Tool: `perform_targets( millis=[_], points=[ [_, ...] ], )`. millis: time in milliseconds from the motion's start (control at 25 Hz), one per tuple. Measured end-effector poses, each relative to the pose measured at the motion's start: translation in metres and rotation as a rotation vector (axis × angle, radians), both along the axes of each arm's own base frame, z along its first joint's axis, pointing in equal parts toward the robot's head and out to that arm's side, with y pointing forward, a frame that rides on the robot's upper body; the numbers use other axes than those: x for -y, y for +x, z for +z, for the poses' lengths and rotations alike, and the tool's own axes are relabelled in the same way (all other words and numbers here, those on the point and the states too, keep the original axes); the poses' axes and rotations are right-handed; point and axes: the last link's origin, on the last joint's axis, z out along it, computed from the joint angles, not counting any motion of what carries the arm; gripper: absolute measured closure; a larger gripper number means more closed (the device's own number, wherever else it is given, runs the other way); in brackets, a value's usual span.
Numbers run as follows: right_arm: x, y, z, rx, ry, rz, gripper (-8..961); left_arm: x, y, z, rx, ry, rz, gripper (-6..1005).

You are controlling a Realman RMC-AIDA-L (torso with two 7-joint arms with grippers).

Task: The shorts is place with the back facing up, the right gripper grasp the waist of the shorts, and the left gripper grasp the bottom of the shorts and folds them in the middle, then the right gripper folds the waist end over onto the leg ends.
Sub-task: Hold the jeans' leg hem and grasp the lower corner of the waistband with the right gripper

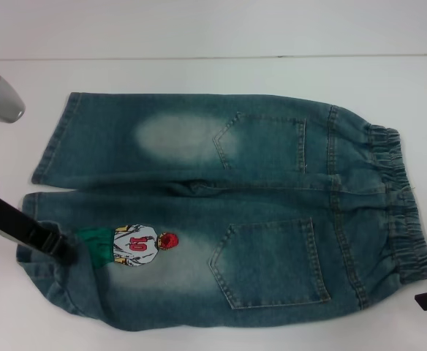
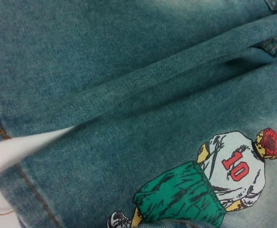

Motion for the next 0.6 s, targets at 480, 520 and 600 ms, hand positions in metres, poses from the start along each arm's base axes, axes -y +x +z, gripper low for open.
perform_targets(
  millis=[480, 520, 600],
  points=[
    [0.0021, -0.0031, -0.0102, -0.053, 0.003, 0.022, 42, 0.0014, -0.0003, -0.0009, 0.002, -0.002, 0.002, 948],
    [0.0026, -0.0030, -0.0097, -0.065, 0.011, 0.026, 42, 0.0016, -0.0005, -0.0010, 0.002, -0.002, 0.002, 948],
    [0.0048, -0.0011, -0.0085, -0.087, 0.026, 0.037, 42, 0.0017, -0.0009, -0.0009, 0.002, 0.000, 0.003, 948]
  ],
)
